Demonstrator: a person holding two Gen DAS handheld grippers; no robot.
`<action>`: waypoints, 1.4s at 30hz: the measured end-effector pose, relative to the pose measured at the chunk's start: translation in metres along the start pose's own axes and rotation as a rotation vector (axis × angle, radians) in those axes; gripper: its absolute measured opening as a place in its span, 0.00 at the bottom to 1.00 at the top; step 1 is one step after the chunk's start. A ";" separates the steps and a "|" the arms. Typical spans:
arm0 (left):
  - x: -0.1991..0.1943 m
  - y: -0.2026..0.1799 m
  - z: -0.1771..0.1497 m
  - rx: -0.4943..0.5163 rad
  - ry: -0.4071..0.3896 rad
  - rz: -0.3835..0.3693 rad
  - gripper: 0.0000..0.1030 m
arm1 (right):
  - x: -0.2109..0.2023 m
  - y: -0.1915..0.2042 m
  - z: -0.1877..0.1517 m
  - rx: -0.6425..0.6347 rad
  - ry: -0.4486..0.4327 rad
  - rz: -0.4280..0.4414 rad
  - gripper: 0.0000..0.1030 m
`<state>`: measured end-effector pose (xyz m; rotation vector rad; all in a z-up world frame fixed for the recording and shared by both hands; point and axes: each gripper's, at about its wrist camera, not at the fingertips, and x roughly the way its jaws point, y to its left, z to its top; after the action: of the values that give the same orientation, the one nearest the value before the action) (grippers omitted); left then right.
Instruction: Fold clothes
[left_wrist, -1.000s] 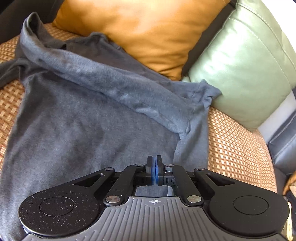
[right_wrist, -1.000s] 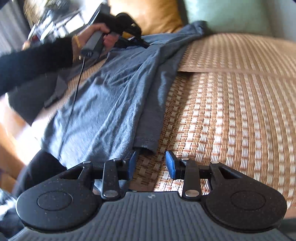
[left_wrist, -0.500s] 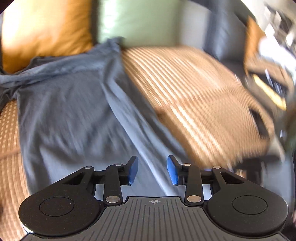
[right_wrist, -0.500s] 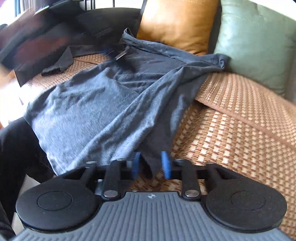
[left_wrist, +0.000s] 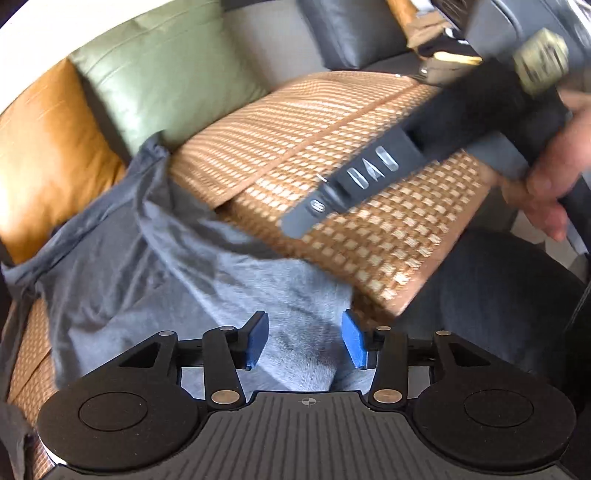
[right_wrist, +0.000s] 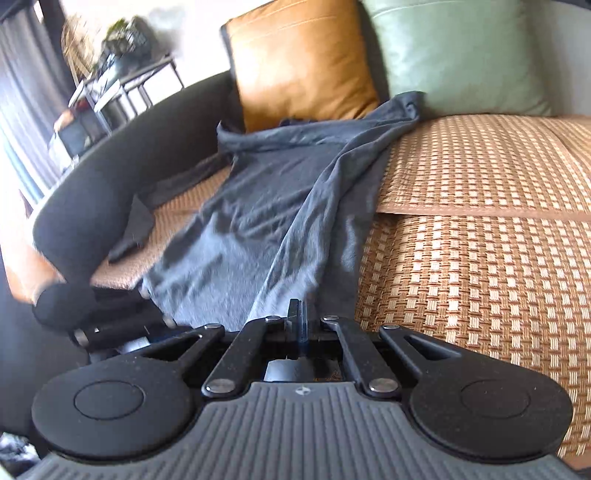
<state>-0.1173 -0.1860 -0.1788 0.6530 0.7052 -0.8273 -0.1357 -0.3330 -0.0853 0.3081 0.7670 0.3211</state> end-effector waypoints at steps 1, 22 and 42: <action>0.002 -0.006 0.000 0.024 0.000 0.014 0.62 | -0.002 -0.001 0.001 0.013 -0.007 -0.001 0.00; -0.032 0.074 -0.045 -0.519 -0.015 0.125 0.01 | 0.008 0.014 -0.026 -0.115 0.080 -0.031 0.07; -0.026 0.087 -0.067 -0.719 0.007 0.047 0.24 | 0.058 0.077 -0.046 -0.724 0.055 -0.231 0.02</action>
<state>-0.0774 -0.0803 -0.1783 0.0229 0.9204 -0.4732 -0.1425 -0.2335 -0.1232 -0.4696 0.6839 0.3679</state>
